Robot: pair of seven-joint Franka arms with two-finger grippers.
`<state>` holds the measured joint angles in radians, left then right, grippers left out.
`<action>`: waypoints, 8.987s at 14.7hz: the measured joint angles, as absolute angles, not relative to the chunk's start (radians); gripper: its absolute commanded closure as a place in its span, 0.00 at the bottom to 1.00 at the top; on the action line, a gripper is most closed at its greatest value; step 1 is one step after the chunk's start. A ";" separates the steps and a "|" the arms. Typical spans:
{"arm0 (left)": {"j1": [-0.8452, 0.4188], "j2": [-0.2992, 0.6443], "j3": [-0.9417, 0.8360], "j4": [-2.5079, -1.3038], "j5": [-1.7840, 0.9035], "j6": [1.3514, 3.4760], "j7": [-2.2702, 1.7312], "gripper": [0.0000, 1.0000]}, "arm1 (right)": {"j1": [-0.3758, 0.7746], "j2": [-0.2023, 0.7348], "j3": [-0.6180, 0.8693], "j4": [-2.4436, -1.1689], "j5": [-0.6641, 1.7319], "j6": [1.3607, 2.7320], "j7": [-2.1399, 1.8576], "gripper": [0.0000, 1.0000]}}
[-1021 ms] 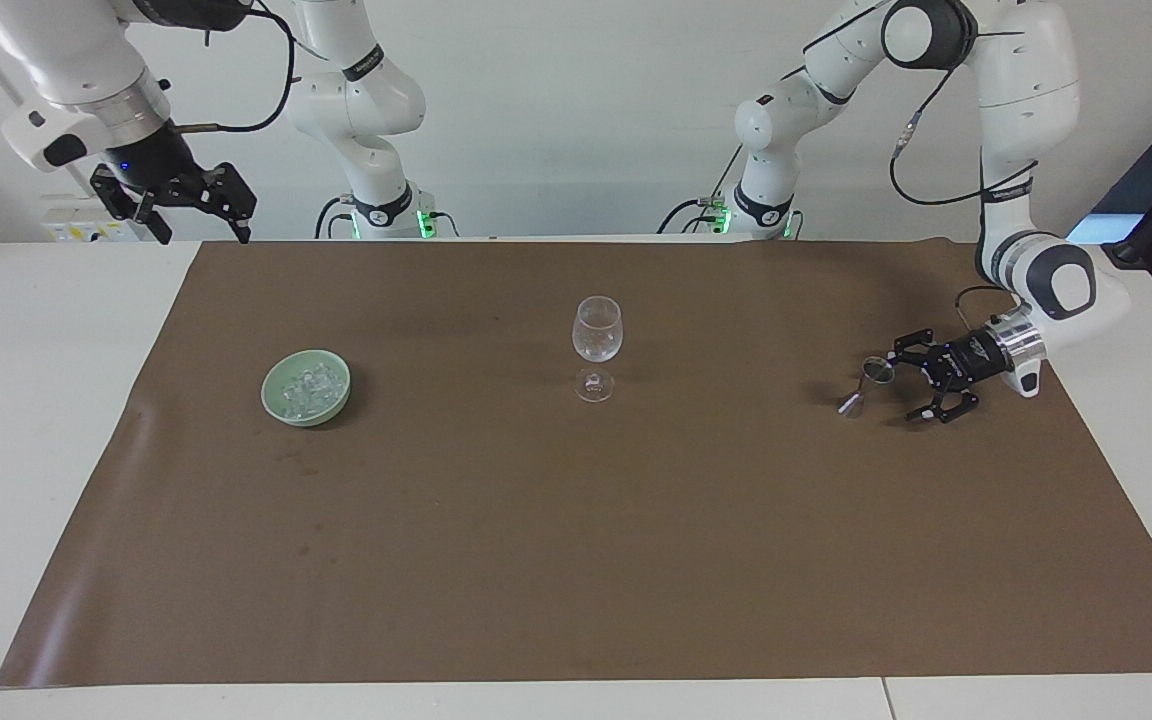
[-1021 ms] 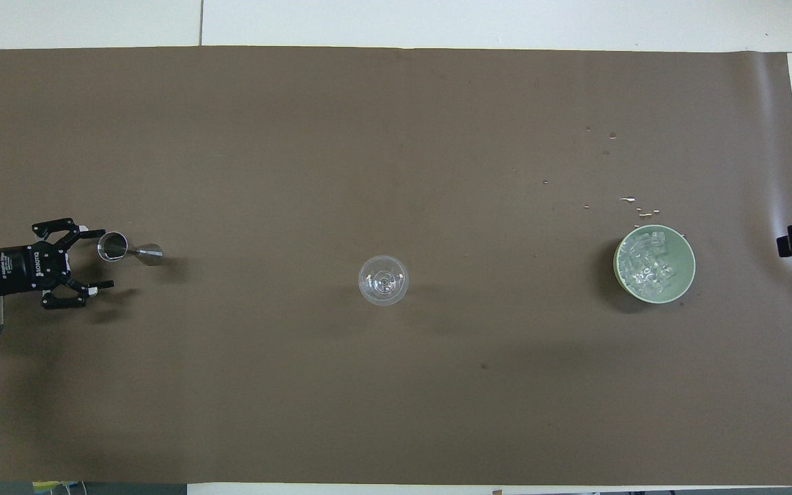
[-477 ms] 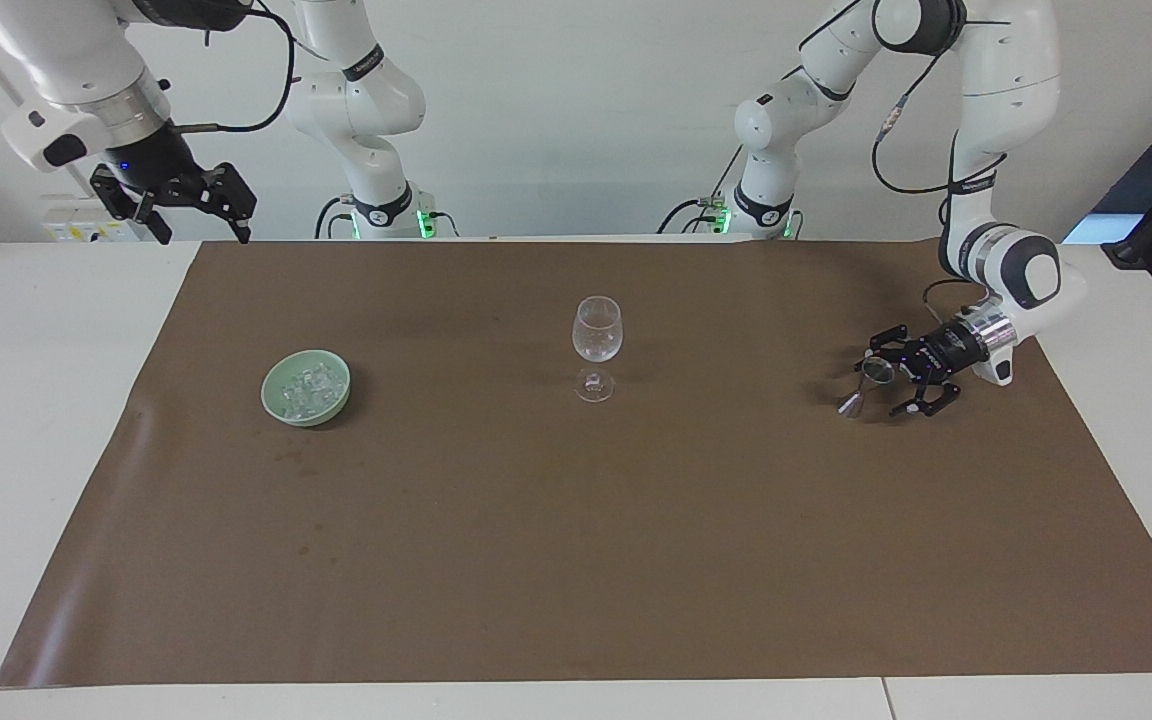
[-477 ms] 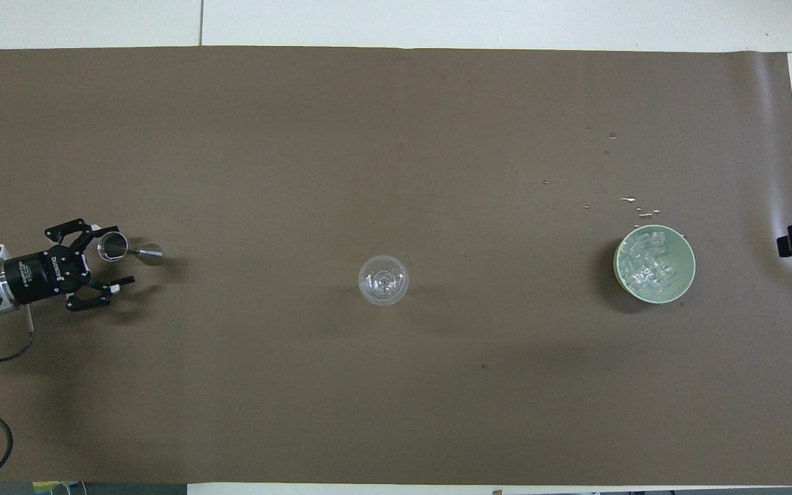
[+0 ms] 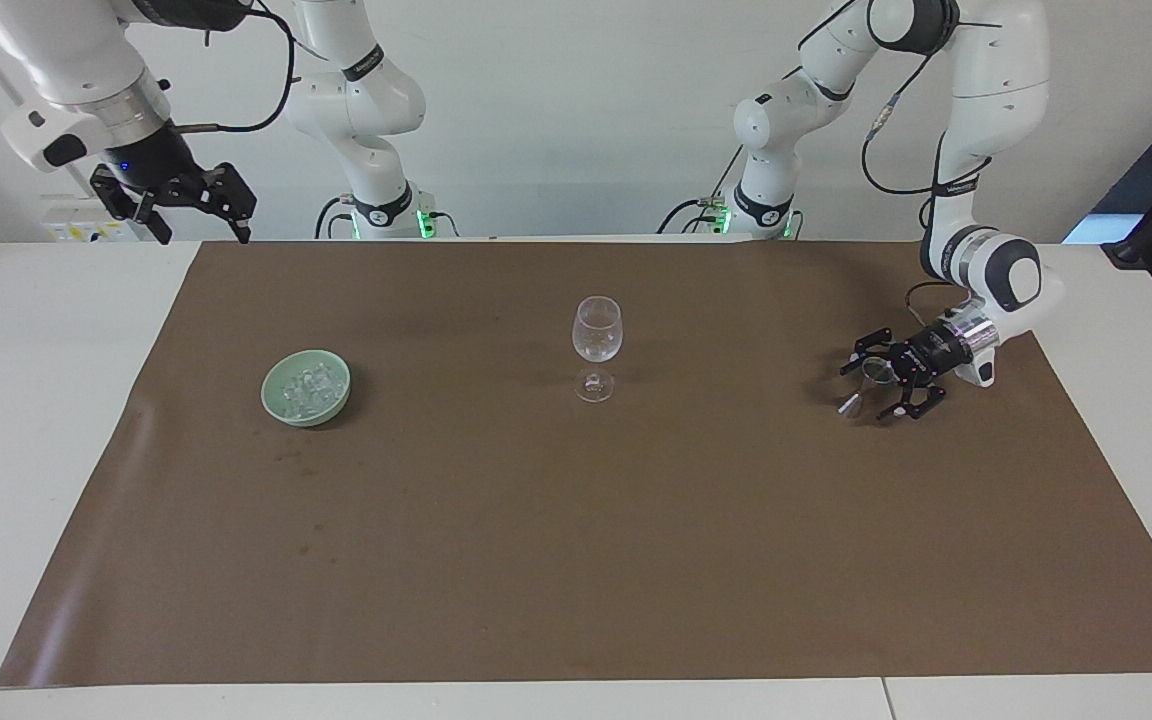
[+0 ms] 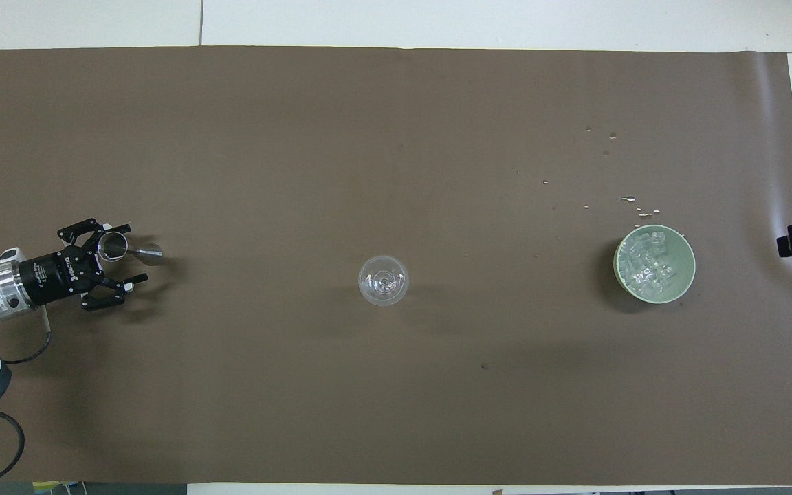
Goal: Pour wine and add ice with both arms
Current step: 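Close the left gripper around the silver jigger, then lift the jigger with the left gripper toward the clear glass, then carry the jigger over the glass while the right gripper reaches the ice bowl, then tilt the jigger over the glass while the right gripper grasps ice, then lift ice with the right gripper while the left gripper carries the jigger back, then move the ice over the glass and open the right gripper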
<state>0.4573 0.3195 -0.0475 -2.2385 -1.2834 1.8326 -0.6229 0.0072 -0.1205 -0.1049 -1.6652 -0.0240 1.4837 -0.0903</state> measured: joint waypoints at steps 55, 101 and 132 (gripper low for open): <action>-0.338 -0.135 -0.165 -2.223 -0.756 2.291 -1.529 1.00 | 0.004 0.000 -0.105 -2.320 0.109 2.297 -0.546 0.44; -0.478 -0.067 -0.229 -2.040 0.134 2.234 -2.049 1.00 | 0.028 -0.125 0.032 -1.866 0.154 1.677 -0.207 1.00; 0.589 0.432 -0.217 -1.963 -1.283 1.773 -0.796 1.00 | 0.369 0.126 0.339 -1.747 0.029 2.010 0.762 0.00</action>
<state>0.5894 0.4325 -0.2173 -1.9628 -1.2831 1.7731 -0.7960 0.3690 0.1257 0.3389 -1.7466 0.0290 2.0097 0.7616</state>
